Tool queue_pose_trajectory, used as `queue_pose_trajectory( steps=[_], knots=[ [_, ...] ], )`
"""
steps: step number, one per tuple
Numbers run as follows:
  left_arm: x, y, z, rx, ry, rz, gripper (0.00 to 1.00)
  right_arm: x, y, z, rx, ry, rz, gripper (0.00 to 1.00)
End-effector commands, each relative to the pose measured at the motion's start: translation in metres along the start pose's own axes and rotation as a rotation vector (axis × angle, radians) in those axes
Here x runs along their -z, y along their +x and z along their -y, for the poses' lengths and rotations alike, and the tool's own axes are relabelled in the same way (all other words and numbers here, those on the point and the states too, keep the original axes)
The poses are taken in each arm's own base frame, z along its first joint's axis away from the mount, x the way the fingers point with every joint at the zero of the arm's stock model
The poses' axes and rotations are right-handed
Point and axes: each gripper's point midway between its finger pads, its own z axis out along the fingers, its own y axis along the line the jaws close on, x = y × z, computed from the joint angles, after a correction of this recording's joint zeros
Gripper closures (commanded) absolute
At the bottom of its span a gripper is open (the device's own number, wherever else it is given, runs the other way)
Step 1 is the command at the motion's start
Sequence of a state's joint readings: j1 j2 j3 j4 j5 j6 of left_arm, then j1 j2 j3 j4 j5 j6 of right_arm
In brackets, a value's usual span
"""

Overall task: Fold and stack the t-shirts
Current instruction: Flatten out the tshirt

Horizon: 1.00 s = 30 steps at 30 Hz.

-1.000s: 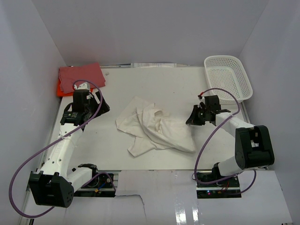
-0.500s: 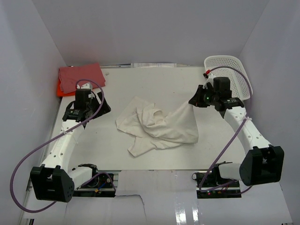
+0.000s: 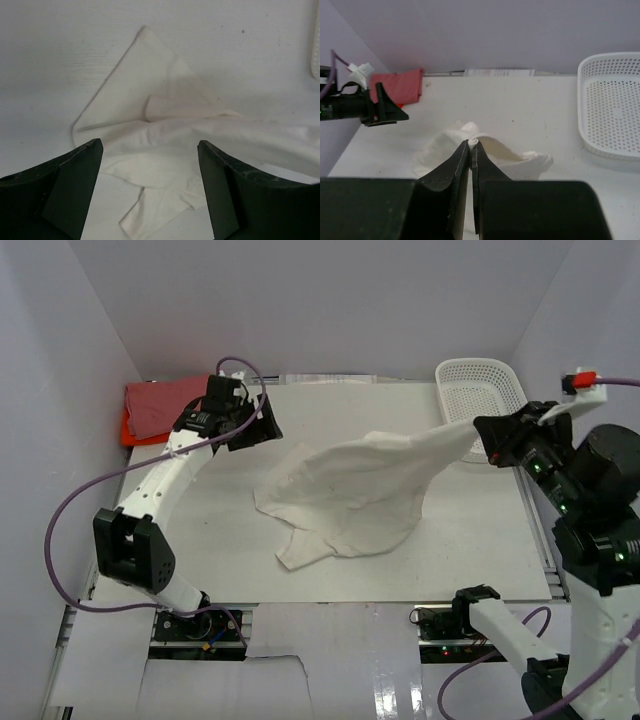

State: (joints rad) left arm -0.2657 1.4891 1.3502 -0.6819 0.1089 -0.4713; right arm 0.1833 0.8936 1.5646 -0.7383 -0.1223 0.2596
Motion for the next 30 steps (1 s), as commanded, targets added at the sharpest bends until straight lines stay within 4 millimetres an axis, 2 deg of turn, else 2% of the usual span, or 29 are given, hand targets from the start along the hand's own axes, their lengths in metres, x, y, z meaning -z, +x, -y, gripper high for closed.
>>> queue_pose_trajectory(
  steps=[1, 2, 3, 4, 5, 6, 7, 8, 9, 10, 11, 13, 14, 16, 18, 20, 21, 23, 24, 28, 30],
  knots=[
    [-0.008, -0.017, 0.038, -0.029, 0.058, -0.037, 0.13, 0.034, 0.010, 0.006, -0.056, 0.085, -0.051, 0.92],
    [-0.012, -0.020, 0.047, -0.042, 0.073, -0.047, 0.13, 0.035, 0.026, 0.006, -0.071, 0.073, -0.093, 0.92],
    [-0.007, -0.040, 0.066, -0.056, 0.115, -0.013, 0.13, 0.035, 0.043, -0.004, -0.102, 0.009, -0.148, 0.92],
    [-0.024, -0.035, 0.063, -0.058, 0.093, -0.066, 0.13, 0.034, 0.060, -0.008, -0.121, -0.026, -0.188, 0.92],
    [-0.029, -0.038, 0.069, -0.066, 0.094, -0.075, 0.13, 0.033, 0.100, -0.014, -0.160, -0.095, -0.279, 0.92],
    [-0.024, -0.054, 0.081, -0.075, 0.111, -0.050, 0.13, 0.031, 0.115, -0.018, -0.186, -0.131, -0.301, 0.92],
    [-0.029, -0.058, 0.084, -0.082, 0.112, -0.053, 0.13, 0.032, 0.133, -0.018, -0.204, -0.151, -0.341, 0.92],
    [-0.048, -0.053, 0.082, -0.083, 0.095, -0.090, 0.12, 0.040, 0.149, -0.020, -0.212, -0.171, -0.362, 0.92],
    [-0.045, -0.067, 0.093, -0.090, 0.117, -0.065, 0.13, 0.039, 0.182, -0.013, -0.232, -0.160, -0.437, 0.92],
    [-0.051, -0.063, 0.094, -0.092, 0.113, -0.090, 0.13, 0.045, 0.199, -0.010, -0.240, -0.152, -0.484, 0.92],
    [-0.065, -0.056, 0.095, -0.107, 0.110, -0.120, 0.13, 0.052, 0.211, -0.007, -0.240, -0.144, -0.504, 0.92],
    [-0.070, -0.055, 0.104, -0.126, 0.123, -0.129, 0.12, 0.064, 0.242, -0.002, -0.253, -0.124, -0.590, 0.92],
    [-0.081, -0.046, 0.107, -0.141, 0.126, -0.157, 0.12, 0.070, 0.247, 0.000, -0.249, -0.117, -0.599, 0.92],
    [-0.089, -0.038, 0.114, -0.159, 0.138, -0.181, 0.12, 0.078, 0.258, 0.004, -0.243, -0.094, -0.629, 0.92],
    [-0.107, -0.017, 0.120, -0.192, 0.153, -0.245, 0.12, 0.087, 0.266, 0.009, -0.229, -0.070, -0.658, 0.92],
    [-0.115, -0.010, 0.130, -0.211, 0.175, -0.271, 0.12, 0.093, 0.273, 0.011, -0.224, -0.062, -0.681, 0.92],
    [-0.133, 0.008, 0.123, -0.214, 0.151, -0.337, 0.12, 0.094, 0.275, 0.011, -0.226, -0.061, -0.686, 0.92],
    [-0.140, 0.010, 0.133, -0.219, 0.176, -0.346, 0.12, 0.096, 0.285, 0.013, -0.230, -0.057, -0.705, 0.92],
    [-0.151, 0.019, 0.132, -0.215, 0.180, -0.367, 0.12, 0.097, 0.289, 0.014, -0.232, -0.057, -0.713, 0.92],
    [-0.169, 0.046, 0.128, -0.218, 0.175, -0.437, 0.18, 0.097, 0.294, 0.016, -0.229, -0.056, -0.716, 0.92],
    [-0.176, 0.060, 0.115, -0.230, 0.124, -0.465, 0.19, 0.096, 0.290, 0.013, -0.227, -0.070, -0.701, 0.92]
  ],
)
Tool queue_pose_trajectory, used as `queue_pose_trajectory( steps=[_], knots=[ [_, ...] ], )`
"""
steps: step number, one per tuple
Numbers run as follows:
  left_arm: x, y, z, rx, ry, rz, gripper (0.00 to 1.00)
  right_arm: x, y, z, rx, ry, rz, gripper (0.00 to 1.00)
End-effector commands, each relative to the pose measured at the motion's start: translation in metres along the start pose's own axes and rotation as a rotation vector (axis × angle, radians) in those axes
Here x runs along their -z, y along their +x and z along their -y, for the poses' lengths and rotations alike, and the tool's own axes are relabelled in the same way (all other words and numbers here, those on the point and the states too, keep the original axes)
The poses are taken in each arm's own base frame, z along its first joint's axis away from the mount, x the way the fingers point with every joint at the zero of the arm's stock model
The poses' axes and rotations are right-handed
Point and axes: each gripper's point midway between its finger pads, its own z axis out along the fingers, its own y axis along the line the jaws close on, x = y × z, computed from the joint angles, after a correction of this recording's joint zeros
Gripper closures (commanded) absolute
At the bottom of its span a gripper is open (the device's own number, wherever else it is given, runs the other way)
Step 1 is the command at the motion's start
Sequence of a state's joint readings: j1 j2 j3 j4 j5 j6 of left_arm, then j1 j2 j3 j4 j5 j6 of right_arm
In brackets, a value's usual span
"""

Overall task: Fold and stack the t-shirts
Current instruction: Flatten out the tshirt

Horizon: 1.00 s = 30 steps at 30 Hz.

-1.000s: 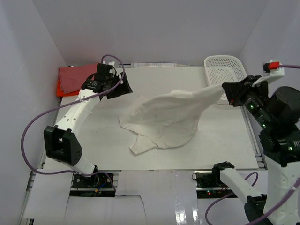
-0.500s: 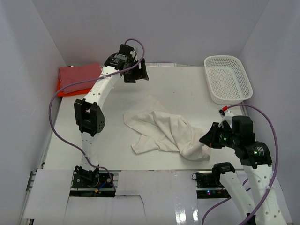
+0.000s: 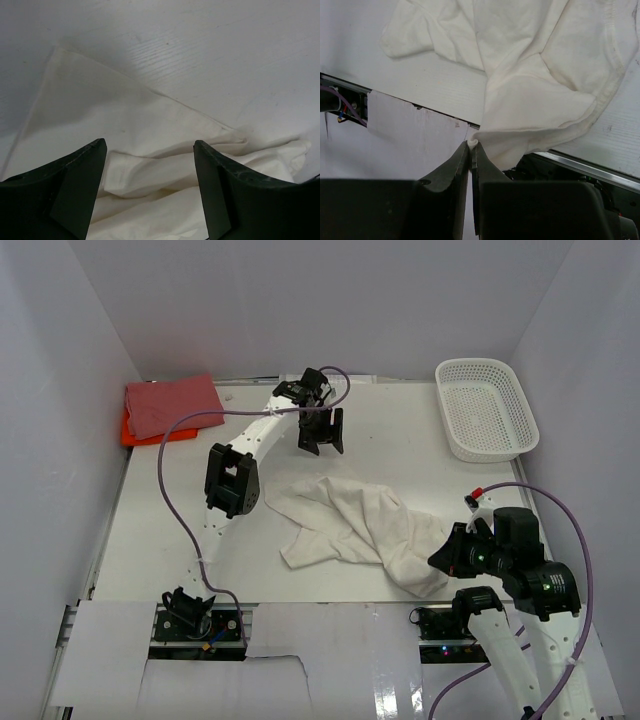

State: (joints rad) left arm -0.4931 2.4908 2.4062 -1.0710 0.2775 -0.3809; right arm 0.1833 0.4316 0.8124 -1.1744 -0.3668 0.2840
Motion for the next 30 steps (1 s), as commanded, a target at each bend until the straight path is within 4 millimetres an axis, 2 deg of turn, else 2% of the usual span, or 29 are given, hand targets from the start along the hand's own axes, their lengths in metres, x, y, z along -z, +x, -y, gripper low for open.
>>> queue_pose_trajectory(
  steps=[1, 3, 7, 10, 13, 15, 16, 18, 19, 21, 22, 24, 25, 26, 27, 28, 29, 30],
  knots=[
    [0.008, 0.009, 0.000, -0.024, -0.025, -0.018, 0.19, 0.004, -0.005, -0.006, 0.029, -0.028, 0.025, 0.92],
    [0.004, 0.013, -0.013, -0.021, -0.085, -0.021, 0.19, 0.005, -0.009, -0.009, 0.032, -0.035, 0.037, 0.92],
    [-0.003, 0.017, -0.027, -0.022, -0.152, -0.026, 0.19, 0.005, -0.011, -0.011, 0.038, -0.048, 0.039, 0.92],
    [-0.018, 0.032, -0.037, -0.014, -0.183, -0.074, 0.22, 0.006, -0.013, -0.012, 0.043, -0.046, 0.049, 0.92],
    [-0.034, 0.047, -0.043, -0.011, -0.212, -0.122, 0.32, 0.004, -0.015, -0.012, 0.040, -0.048, 0.051, 0.92],
    [-0.044, 0.057, -0.046, -0.009, -0.222, -0.154, 0.46, 0.001, -0.020, -0.013, 0.045, -0.059, 0.061, 0.92],
    [-0.046, 0.059, -0.046, -0.006, -0.222, -0.163, 0.67, -0.002, -0.021, -0.012, 0.041, -0.059, 0.060, 0.92],
    [-0.045, 0.055, -0.050, 0.005, -0.246, -0.150, 0.90, -0.005, -0.029, -0.013, 0.046, -0.065, 0.083, 0.92],
    [-0.036, 0.045, -0.054, 0.018, -0.261, -0.119, 1.00, -0.010, -0.032, -0.011, 0.042, -0.060, 0.076, 0.92],
    [-0.014, 0.016, -0.058, 0.054, -0.270, -0.026, 1.00, -0.015, -0.047, -0.011, 0.052, -0.059, 0.109, 0.92],
    [0.017, -0.010, -0.065, 0.116, -0.251, 0.055, 1.00, -0.020, -0.054, -0.011, 0.050, -0.057, 0.102, 0.92],
    [0.055, -0.038, -0.072, 0.188, -0.186, 0.150, 1.00, -0.021, -0.073, -0.015, 0.071, -0.061, 0.135, 0.92],
    [0.106, -0.061, -0.088, 0.262, -0.176, 0.255, 1.00, -0.025, -0.078, -0.015, 0.064, -0.060, 0.120, 0.92],
    [0.132, -0.068, -0.097, 0.294, -0.177, 0.310, 1.00, -0.022, -0.085, -0.020, 0.074, -0.075, 0.130, 0.92],
    [0.140, -0.062, -0.118, 0.338, -0.206, 0.332, 1.00, -0.022, -0.087, -0.021, 0.076, -0.080, 0.129, 0.92],
    [0.203, -0.067, -0.129, 0.386, -0.194, 0.458, 1.00, -0.021, -0.087, -0.022, 0.078, -0.082, 0.132, 0.92],
    [0.198, -0.045, -0.161, 0.449, -0.218, 0.451, 1.00, -0.023, -0.080, -0.019, 0.073, -0.080, 0.123, 0.92],
    [0.206, -0.034, -0.157, 0.445, -0.209, 0.473, 1.00, -0.027, -0.075, -0.016, 0.064, -0.075, 0.106, 0.92]
  ],
)
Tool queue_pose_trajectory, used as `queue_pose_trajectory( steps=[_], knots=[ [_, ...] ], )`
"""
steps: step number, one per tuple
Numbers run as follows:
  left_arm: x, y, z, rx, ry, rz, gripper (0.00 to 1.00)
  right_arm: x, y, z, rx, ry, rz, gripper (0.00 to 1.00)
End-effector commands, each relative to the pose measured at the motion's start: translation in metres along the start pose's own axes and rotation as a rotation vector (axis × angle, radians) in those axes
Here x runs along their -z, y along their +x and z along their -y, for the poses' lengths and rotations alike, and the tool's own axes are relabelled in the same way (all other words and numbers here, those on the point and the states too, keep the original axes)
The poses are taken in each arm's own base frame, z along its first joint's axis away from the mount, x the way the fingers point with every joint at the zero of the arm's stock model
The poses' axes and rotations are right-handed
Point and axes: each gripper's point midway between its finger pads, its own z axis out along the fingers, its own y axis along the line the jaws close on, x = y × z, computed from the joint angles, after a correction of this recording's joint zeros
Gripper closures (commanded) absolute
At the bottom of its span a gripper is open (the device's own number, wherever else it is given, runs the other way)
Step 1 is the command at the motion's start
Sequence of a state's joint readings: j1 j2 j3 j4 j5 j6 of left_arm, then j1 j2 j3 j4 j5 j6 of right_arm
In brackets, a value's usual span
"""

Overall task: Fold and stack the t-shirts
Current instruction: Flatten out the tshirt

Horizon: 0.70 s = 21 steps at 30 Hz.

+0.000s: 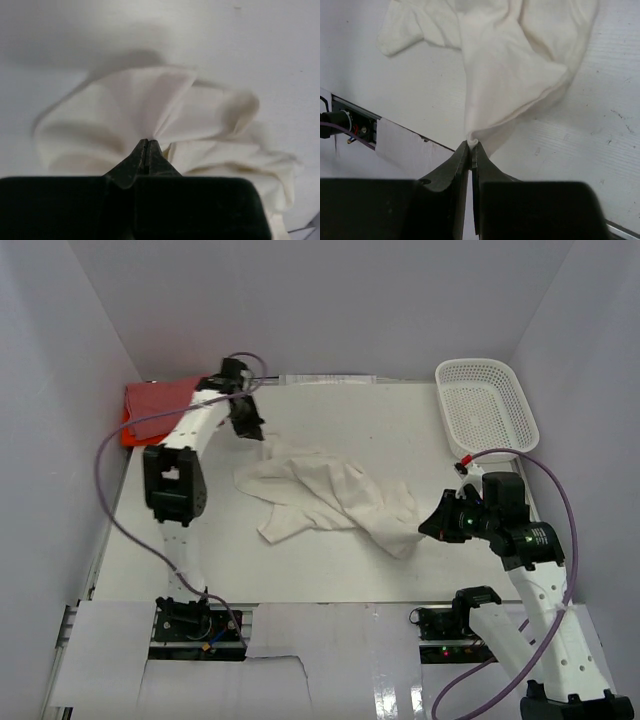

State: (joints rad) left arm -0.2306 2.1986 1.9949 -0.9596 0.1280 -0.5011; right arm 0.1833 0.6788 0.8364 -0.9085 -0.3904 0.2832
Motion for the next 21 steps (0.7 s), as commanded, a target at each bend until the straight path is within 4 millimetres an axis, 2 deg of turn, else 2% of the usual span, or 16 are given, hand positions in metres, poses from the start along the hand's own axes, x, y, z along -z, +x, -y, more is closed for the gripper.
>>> queue_pose_trajectory(
  steps=[1, 2, 3, 4, 5, 6, 7, 9, 10, 12, 14, 16, 18, 20, 21],
  knots=[
    [0.151, -0.048, -0.039, 0.145, 0.070, 0.384, 1.00, 0.005, -0.005, -0.008, 0.045, -0.041, 0.058, 0.92],
    [0.153, -0.034, -0.050, 0.150, 0.038, 0.378, 1.00, 0.002, 0.005, -0.003, 0.036, -0.037, 0.035, 0.92],
    [0.137, -0.007, -0.070, 0.166, -0.015, 0.324, 1.00, -0.004, 0.023, 0.004, 0.023, -0.034, 0.002, 0.92],
    [0.138, 0.007, -0.076, 0.170, -0.024, 0.311, 1.00, -0.007, 0.034, 0.007, 0.009, -0.034, -0.021, 0.92],
    [0.150, 0.020, -0.077, 0.174, -0.011, 0.325, 1.00, -0.009, 0.041, 0.006, 0.000, -0.052, -0.024, 0.92],
    [0.148, 0.032, -0.080, 0.177, -0.006, 0.310, 1.00, -0.008, 0.047, 0.004, -0.005, -0.067, -0.020, 0.92],
    [0.133, 0.059, -0.086, 0.180, 0.004, 0.238, 1.00, -0.005, 0.055, 0.005, -0.028, -0.062, -0.045, 0.92],
    [0.127, 0.088, -0.086, 0.172, 0.043, 0.177, 1.00, 0.002, 0.062, 0.005, -0.030, -0.050, -0.057, 0.92],
    [0.125, 0.095, -0.085, 0.170, 0.057, 0.158, 1.00, 0.004, 0.058, 0.005, -0.022, -0.041, -0.039, 0.92],
    [0.120, 0.108, -0.085, 0.147, 0.077, 0.116, 0.99, 0.009, 0.064, 0.012, -0.023, 0.011, -0.057, 0.92],
    [0.114, 0.122, -0.088, 0.139, 0.066, 0.047, 0.89, 0.013, 0.062, 0.020, -0.012, 0.063, -0.055, 0.92],
    [0.109, 0.126, -0.095, 0.136, 0.035, 0.023, 0.68, 0.013, 0.058, 0.019, -0.009, 0.065, -0.053, 0.92],
    [0.110, 0.126, -0.102, 0.147, -0.006, 0.036, 0.62, 0.011, 0.050, 0.015, -0.009, 0.052, -0.037, 0.92],
    [0.120, 0.120, -0.112, 0.172, -0.069, 0.093, 0.37, 0.011, 0.042, 0.014, -0.008, 0.056, -0.030, 0.92],
    [0.125, 0.117, -0.115, 0.183, -0.087, 0.122, 0.28, 0.010, 0.038, 0.013, -0.003, 0.052, -0.023, 0.92]
  ],
)
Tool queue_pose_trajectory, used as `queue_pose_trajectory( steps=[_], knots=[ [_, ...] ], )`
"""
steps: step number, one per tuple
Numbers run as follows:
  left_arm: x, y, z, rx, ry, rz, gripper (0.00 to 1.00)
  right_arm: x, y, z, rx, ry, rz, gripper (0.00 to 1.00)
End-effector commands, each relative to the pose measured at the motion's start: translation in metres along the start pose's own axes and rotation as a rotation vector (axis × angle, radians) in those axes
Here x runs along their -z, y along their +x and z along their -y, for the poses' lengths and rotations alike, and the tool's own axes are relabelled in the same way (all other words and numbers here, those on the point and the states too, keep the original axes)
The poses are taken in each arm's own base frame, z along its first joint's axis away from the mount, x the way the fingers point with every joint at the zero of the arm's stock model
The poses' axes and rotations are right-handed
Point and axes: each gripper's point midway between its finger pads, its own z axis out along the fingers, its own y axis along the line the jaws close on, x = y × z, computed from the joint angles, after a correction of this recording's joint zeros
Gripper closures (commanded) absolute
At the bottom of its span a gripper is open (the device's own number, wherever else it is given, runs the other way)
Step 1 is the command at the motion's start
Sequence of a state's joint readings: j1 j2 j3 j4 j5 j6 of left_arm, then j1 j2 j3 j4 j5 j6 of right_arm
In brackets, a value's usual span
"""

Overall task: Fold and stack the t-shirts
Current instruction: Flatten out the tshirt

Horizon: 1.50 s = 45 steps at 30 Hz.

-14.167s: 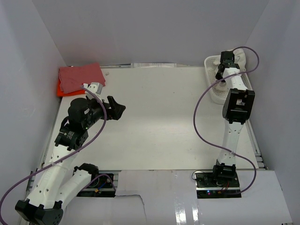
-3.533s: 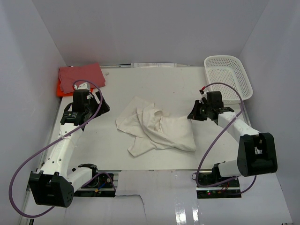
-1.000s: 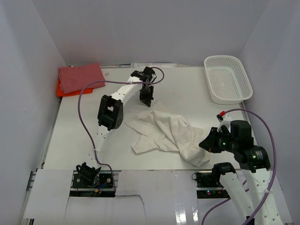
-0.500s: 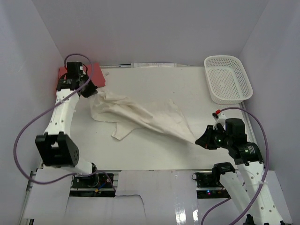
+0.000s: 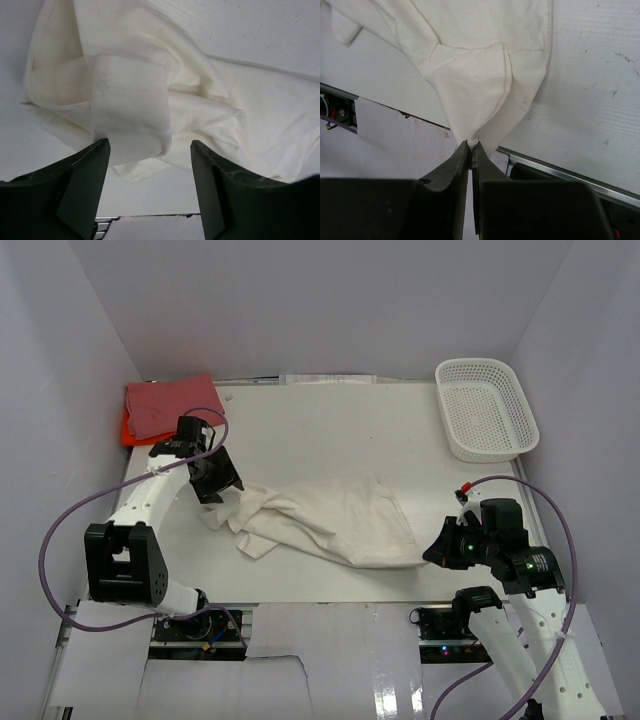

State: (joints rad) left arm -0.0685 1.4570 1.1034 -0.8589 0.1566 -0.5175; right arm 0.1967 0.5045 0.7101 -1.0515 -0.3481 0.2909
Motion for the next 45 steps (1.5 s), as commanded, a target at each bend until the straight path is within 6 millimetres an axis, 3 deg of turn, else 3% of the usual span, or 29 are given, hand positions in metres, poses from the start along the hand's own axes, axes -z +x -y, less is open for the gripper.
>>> queue_pose_trajectory(
  steps=[1, 3, 7, 14, 17, 27, 31, 40, 44, 45],
  knots=[
    [0.037, -0.024, -0.002, 0.032, -0.032, 0.177, 0.22, 0.007, -0.024, -0.009, 0.040, -0.011, 0.059, 0.91],
    [0.050, -0.036, -0.006, 0.038, -0.062, 0.255, 0.12, 0.005, -0.027, -0.010, 0.039, -0.016, 0.056, 0.90],
    [0.066, -0.043, 0.002, -0.036, -0.017, 0.305, 0.10, 0.002, -0.033, -0.012, 0.045, -0.027, 0.062, 0.89],
    [0.034, -0.017, -0.019, -0.059, -0.086, 0.176, 0.11, -0.002, -0.039, -0.013, 0.047, -0.032, 0.060, 0.88],
    [0.027, -0.011, -0.016, -0.056, -0.059, 0.149, 0.11, -0.004, -0.040, -0.012, 0.047, -0.033, 0.057, 0.88],
    [0.006, -0.012, -0.024, -0.057, -0.092, 0.133, 0.18, -0.002, -0.040, -0.014, 0.054, -0.042, 0.066, 0.88],
    [-0.003, -0.010, -0.024, -0.059, -0.087, 0.120, 0.32, -0.002, -0.040, -0.014, 0.055, -0.044, 0.067, 0.88],
    [-0.011, -0.020, -0.033, -0.055, -0.144, 0.146, 0.35, -0.001, -0.041, -0.016, 0.060, -0.050, 0.073, 0.88],
    [-0.006, -0.032, -0.031, -0.036, -0.149, 0.191, 0.62, -0.002, -0.039, -0.015, 0.060, -0.050, 0.073, 0.88],
    [-0.004, -0.034, -0.029, -0.031, -0.147, 0.201, 0.65, -0.002, -0.039, -0.015, 0.060, -0.050, 0.073, 0.88]
  ],
)
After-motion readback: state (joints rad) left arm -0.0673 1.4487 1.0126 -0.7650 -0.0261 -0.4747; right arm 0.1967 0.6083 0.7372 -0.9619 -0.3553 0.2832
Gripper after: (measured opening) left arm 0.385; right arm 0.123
